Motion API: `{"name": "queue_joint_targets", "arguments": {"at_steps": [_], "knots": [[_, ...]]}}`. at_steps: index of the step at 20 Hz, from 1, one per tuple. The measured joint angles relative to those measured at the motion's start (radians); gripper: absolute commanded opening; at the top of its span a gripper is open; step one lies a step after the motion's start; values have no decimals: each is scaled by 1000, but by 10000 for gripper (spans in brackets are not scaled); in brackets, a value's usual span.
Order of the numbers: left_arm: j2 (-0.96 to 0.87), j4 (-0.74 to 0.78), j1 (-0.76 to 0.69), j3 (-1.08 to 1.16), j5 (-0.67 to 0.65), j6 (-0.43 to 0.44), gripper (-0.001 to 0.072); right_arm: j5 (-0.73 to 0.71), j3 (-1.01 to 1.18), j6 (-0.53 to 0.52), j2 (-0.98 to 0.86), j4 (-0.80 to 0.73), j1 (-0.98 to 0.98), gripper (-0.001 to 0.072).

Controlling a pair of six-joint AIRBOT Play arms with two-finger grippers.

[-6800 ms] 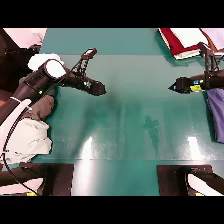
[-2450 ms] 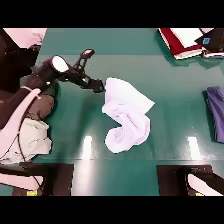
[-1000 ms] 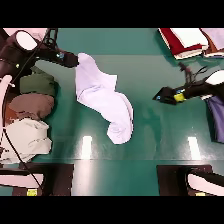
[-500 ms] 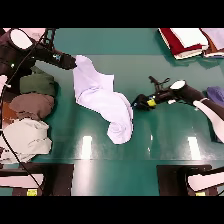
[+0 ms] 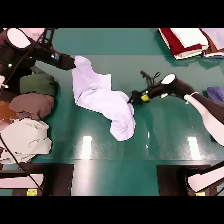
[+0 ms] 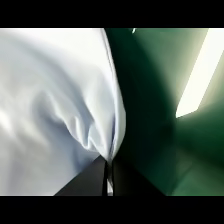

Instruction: Fold the shirts.

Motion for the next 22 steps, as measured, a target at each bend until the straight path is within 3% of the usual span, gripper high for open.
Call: {"name": "queue_joint_targets", "arguments": {"at_steps": [7, 14, 22], "knots": [[331, 93, 0, 1, 221, -23, 25, 109, 303, 96, 312, -274, -234, 15], [598, 101, 0, 16, 309, -27, 25, 163, 572, 113, 572, -314, -401, 15], [668, 2, 0, 224, 232, -27, 25, 206, 686, 123, 712, -335, -512, 15]]}}
